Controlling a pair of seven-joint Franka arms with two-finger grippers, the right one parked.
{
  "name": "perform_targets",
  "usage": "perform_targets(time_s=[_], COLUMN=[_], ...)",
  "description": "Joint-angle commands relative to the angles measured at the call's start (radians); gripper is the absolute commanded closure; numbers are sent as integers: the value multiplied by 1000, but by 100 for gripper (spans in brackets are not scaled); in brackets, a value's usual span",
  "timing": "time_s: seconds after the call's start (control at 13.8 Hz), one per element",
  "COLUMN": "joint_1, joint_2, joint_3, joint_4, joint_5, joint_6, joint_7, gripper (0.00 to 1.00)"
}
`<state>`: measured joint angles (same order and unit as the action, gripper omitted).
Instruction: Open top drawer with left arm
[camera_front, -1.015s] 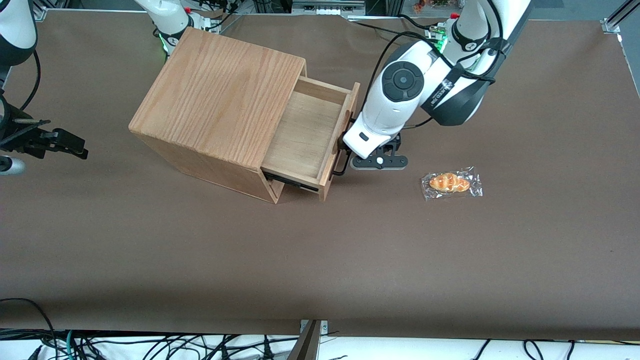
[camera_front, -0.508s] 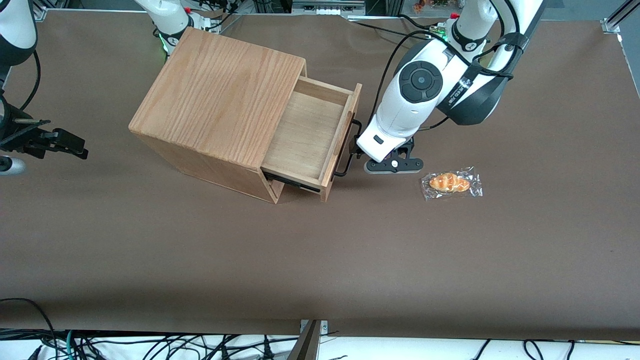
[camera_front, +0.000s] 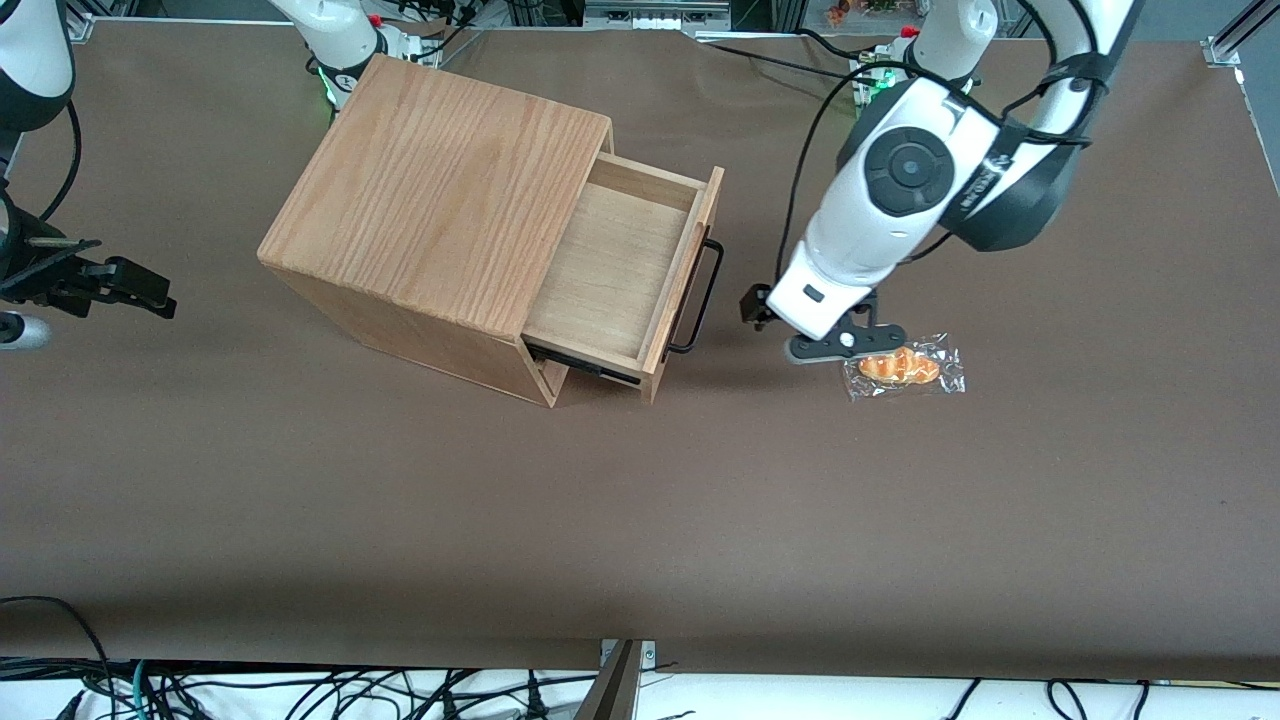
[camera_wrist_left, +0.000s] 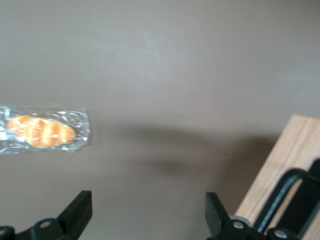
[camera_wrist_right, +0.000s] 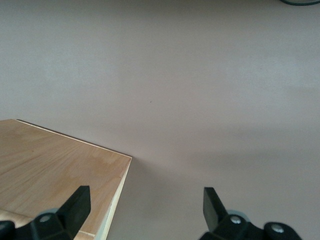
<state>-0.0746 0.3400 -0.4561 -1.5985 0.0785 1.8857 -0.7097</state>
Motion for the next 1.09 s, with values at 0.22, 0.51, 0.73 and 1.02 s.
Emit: perform_targets(time_s=[0.22, 0.51, 0.73, 1.02], joint_1=[120, 235, 298, 192], joint_2=[-32, -39, -42, -96], joint_3=[-4, -4, -1, 184], joint_4=[95, 120, 150, 137], joint_5=[29, 30, 30, 23], joint_6=[-135, -164, -189, -189], joint_7=[96, 229, 338, 470], gripper=[0, 0, 0, 0])
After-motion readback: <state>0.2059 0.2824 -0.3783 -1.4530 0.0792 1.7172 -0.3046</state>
